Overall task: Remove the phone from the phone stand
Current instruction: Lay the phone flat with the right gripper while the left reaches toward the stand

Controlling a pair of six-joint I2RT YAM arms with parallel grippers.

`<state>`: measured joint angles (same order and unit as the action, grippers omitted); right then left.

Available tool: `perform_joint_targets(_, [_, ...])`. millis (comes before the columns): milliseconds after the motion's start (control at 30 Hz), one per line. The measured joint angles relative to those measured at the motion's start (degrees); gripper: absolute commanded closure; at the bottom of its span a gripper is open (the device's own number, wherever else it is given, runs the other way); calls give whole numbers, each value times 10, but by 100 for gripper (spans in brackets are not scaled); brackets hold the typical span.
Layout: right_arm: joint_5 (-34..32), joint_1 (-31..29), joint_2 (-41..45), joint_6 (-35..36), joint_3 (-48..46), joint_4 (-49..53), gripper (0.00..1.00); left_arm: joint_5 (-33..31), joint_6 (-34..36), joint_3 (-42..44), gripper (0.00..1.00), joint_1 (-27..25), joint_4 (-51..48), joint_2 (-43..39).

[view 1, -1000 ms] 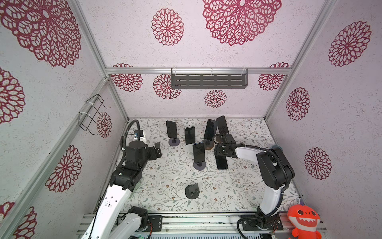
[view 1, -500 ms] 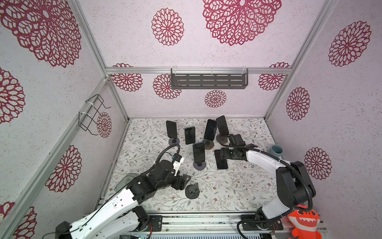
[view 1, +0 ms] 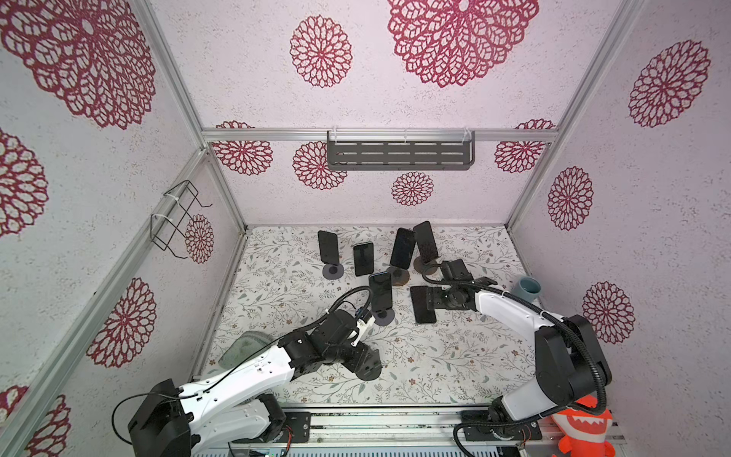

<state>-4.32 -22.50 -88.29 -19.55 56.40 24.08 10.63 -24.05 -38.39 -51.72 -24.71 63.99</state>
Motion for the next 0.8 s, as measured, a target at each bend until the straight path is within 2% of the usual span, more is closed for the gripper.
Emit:
perform_joint_targets(133, [-1,0,3,0,0,2,16,-10,4,0,98,-3,0,19])
perform_joint_targets(167, [-1,0,7,0,0,2,17,-14,5,-1,100,-4,2,20])
perform_joint_targets(400, [0,-16,55,0,7,5,17,-42,9,-5,100,-5,-8,8])
perform_joint_targets(567, [0,-19,75,0,21,7,18,-110,4,-27,100,4,-56,-43])
perform_joint_targets(667, [-1,-19,78,0,22,7,19,-133,-1,-56,100,52,-83,-87])
perform_joint_targets(800, [-1,-19,86,0,15,2,19,-173,-4,-96,100,210,-101,-132])
